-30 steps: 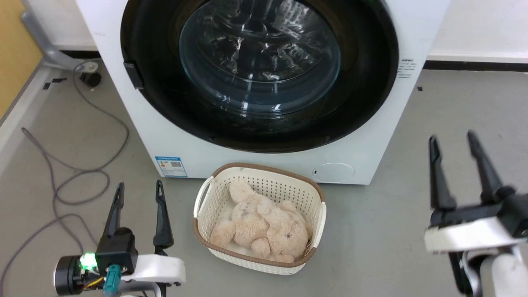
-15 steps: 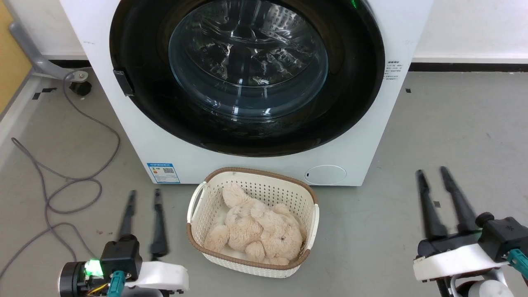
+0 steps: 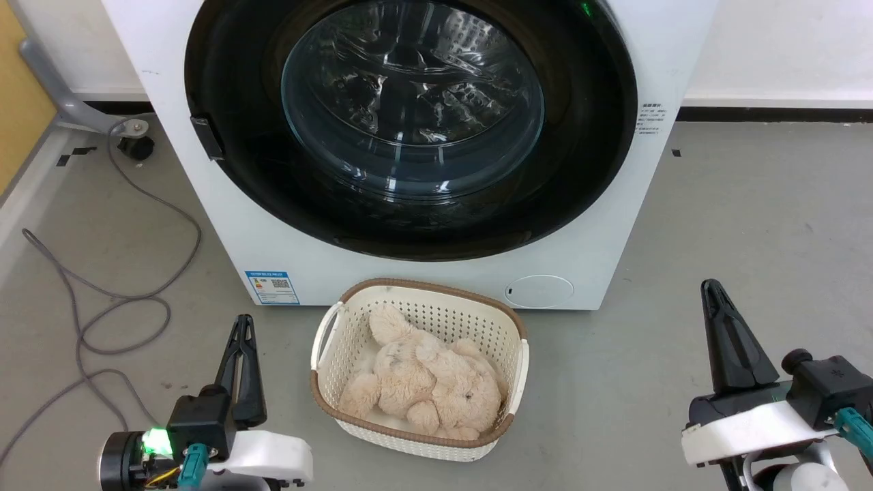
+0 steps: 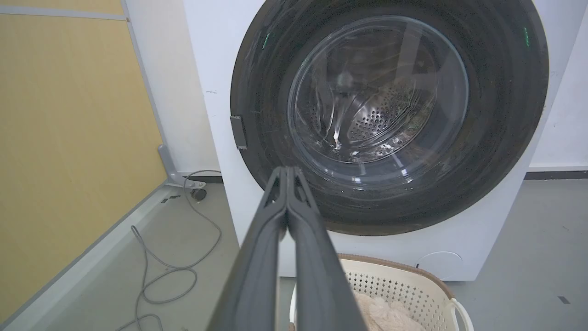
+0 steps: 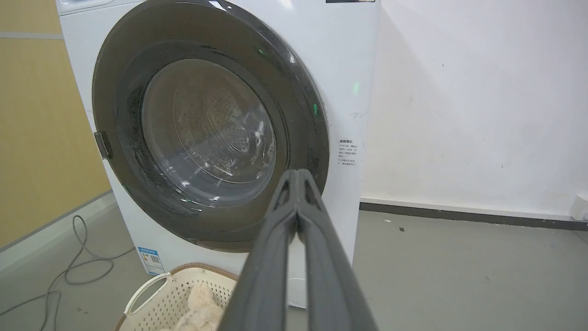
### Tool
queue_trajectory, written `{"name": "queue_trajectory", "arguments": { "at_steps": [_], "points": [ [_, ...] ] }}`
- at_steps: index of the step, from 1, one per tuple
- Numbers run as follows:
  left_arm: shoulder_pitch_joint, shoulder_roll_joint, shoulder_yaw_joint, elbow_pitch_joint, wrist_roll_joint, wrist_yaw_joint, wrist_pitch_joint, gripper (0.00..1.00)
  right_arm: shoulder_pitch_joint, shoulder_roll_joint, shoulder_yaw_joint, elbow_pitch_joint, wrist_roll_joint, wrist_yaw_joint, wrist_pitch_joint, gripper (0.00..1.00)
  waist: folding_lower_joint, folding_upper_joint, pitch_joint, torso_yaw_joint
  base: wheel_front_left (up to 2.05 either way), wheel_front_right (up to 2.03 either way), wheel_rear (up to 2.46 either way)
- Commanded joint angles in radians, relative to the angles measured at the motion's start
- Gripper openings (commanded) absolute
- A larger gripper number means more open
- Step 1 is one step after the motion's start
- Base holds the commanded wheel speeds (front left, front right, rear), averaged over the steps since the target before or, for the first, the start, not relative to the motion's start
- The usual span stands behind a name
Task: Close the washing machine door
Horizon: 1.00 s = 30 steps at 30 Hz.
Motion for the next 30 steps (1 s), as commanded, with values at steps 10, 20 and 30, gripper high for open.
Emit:
{"name": "queue_trajectory", "arguments": {
  "at_steps": [10, 20, 30],
  "points": [
    [0.003, -0.002, 0.007, -0.005, 0.002, -0.014, 0.022, 0.0, 0.015, 0.001, 0.003, -0.008, -0.013, 0.0, 0.021, 0.0, 0.0, -0.0001, -0.004, 0.003, 0.0, 0.0, 0.0],
    [0.004, -0.003, 0.011, -0.008, 0.003, -0.026, 0.043, 0.0, 0.021, 0.002, 0.006, -0.012, -0.02, 0.0, 0.042, 0.0, 0.0, -0.0001, -0.008, 0.007, 0.0, 0.0, 0.0],
    [0.005, -0.005, 0.015, -0.011, 0.004, -0.038, 0.063, 0.0, 0.028, 0.002, 0.009, -0.016, -0.026, 0.0, 0.062, 0.0, 0.0, -0.0001, -0.012, 0.01, 0.0, 0.0, 0.0]
  ]
}}
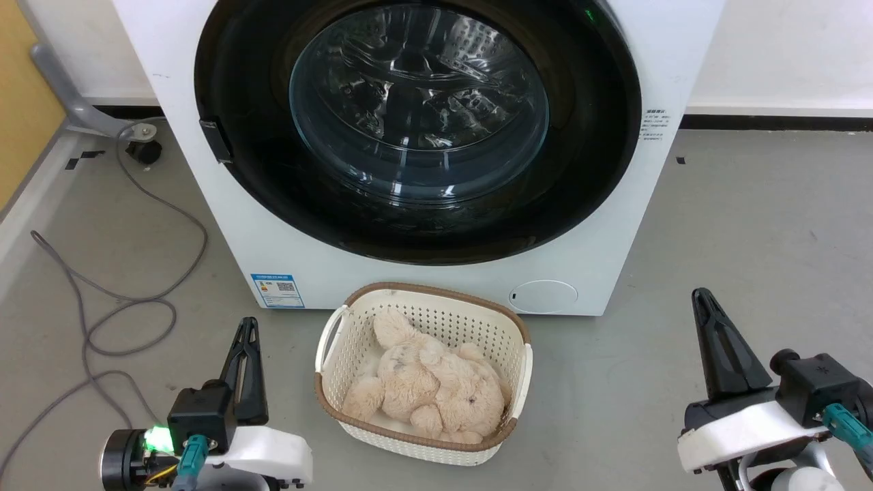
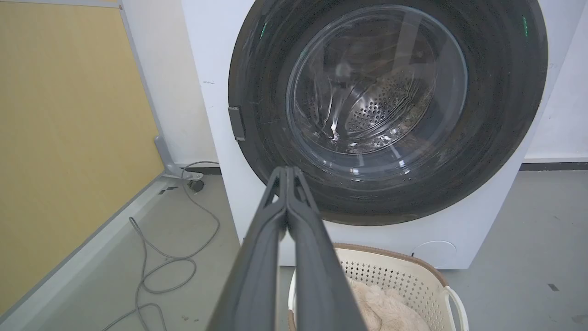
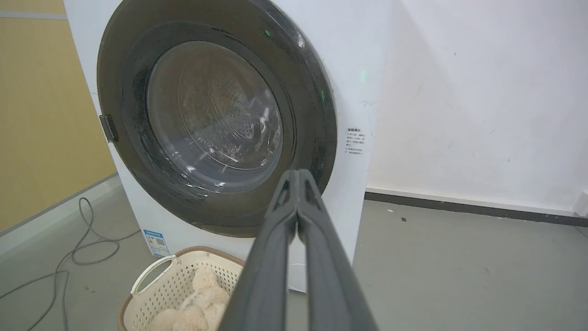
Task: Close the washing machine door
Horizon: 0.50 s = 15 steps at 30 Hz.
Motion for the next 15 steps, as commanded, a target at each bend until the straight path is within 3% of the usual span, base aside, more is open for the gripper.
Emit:
{"name": "queue_trajectory", "arguments": {
  "at_steps": [1, 15],
  "points": [
    [0.005, 0.001, 0.003, -0.005, 0.002, -0.004, 0.005, 0.0, 0.017, 0.002, 0.002, -0.005, -0.008, 0.0, 0.003, 0.0, 0.0, -0.0001, 0.0, 0.0, 0.0, 0.0, 0.0],
    [0.007, -0.001, 0.008, -0.009, 0.004, -0.021, 0.033, 0.0, 0.026, 0.003, 0.006, -0.011, -0.017, 0.0, 0.031, 0.0, 0.0, -0.0001, -0.006, 0.005, 0.0, 0.0, 0.0]
  ]
}}
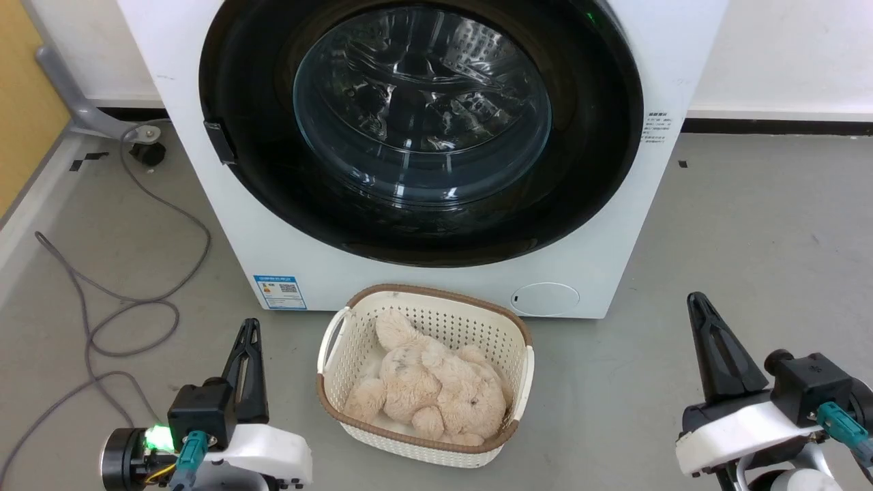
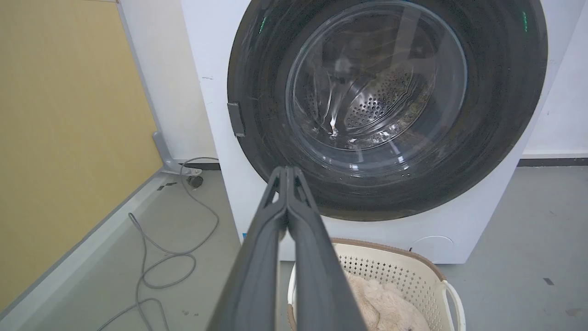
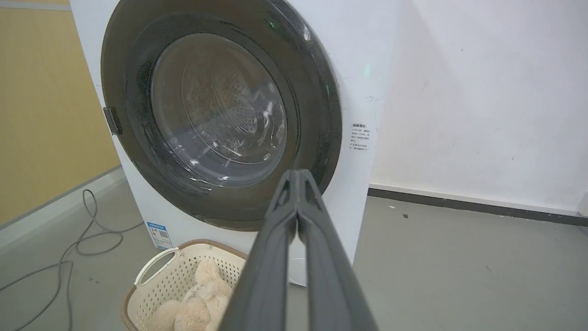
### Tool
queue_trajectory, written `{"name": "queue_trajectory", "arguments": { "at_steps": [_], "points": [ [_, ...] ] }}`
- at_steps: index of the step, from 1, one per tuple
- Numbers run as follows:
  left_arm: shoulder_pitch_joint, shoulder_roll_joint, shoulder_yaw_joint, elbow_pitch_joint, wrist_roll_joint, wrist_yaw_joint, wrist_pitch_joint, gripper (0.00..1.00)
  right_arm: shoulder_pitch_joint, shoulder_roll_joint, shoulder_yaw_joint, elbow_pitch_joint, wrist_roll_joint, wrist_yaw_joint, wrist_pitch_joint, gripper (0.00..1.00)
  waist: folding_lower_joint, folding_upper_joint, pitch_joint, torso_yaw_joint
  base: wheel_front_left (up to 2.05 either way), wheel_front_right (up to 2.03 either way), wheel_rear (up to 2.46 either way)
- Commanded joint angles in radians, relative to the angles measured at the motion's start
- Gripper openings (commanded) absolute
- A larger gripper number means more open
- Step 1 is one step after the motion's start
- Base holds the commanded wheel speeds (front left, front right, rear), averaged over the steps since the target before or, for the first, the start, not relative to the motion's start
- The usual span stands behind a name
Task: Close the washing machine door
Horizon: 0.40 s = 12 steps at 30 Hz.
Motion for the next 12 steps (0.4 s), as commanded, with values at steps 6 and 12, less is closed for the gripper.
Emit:
{"name": "queue_trajectory", "arguments": {
  "at_steps": [6, 12],
  "points": [
    [0.008, 0.0, 0.004, -0.006, 0.004, -0.01, 0.016, 0.0, 0.024, 0.004, 0.003, -0.007, -0.013, 0.0, 0.016, 0.0, -0.0001, 0.0, -0.003, 0.002, 0.0, 0.0, 0.0],
    [0.008, -0.001, 0.006, -0.008, 0.005, -0.018, 0.028, 0.0, 0.028, 0.004, 0.005, -0.01, -0.017, -0.001, 0.029, 0.0, -0.0001, 0.0, -0.005, 0.004, 0.0, 0.0, 0.0]
  ]
}}
